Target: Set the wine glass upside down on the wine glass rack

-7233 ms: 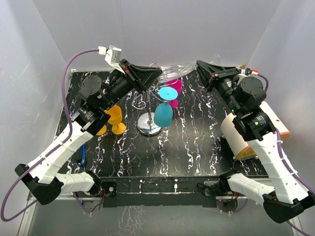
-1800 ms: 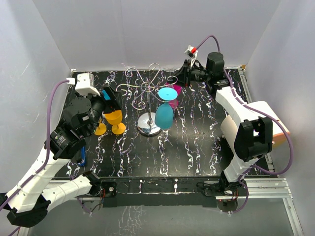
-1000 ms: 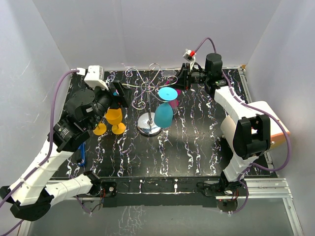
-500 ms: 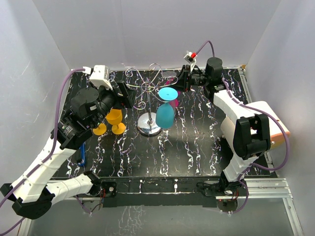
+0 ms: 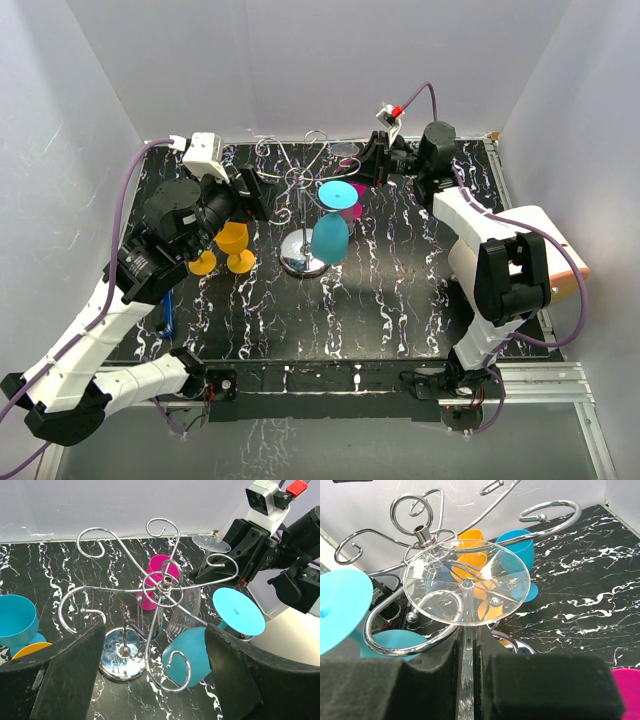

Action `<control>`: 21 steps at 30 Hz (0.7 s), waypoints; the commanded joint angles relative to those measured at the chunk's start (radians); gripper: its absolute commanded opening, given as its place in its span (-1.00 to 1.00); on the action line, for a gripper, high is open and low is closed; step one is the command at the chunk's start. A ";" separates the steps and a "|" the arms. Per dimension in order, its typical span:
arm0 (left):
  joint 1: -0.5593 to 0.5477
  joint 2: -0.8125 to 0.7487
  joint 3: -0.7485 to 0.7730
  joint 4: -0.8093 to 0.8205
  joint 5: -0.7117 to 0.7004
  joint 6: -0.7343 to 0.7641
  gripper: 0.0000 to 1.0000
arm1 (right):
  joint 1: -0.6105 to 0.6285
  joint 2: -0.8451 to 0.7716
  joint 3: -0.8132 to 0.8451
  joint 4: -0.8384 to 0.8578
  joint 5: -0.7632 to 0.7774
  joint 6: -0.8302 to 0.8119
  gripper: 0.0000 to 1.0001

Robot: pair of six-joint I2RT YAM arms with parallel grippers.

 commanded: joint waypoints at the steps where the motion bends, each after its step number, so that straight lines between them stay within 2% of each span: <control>1: 0.005 -0.008 0.030 0.016 0.011 0.011 0.58 | 0.024 -0.040 0.028 0.053 0.009 -0.017 -1.00; 7: 0.005 -0.004 0.028 0.016 0.015 0.011 0.59 | 0.047 -0.054 0.015 -0.017 0.067 -0.089 -1.00; 12: 0.006 0.006 0.027 0.019 0.030 0.011 0.58 | 0.047 -0.082 -0.024 0.006 0.107 -0.092 -1.00; 21: 0.006 0.036 0.014 0.030 0.043 0.005 0.58 | 0.048 -0.134 -0.083 0.045 0.086 -0.081 -1.00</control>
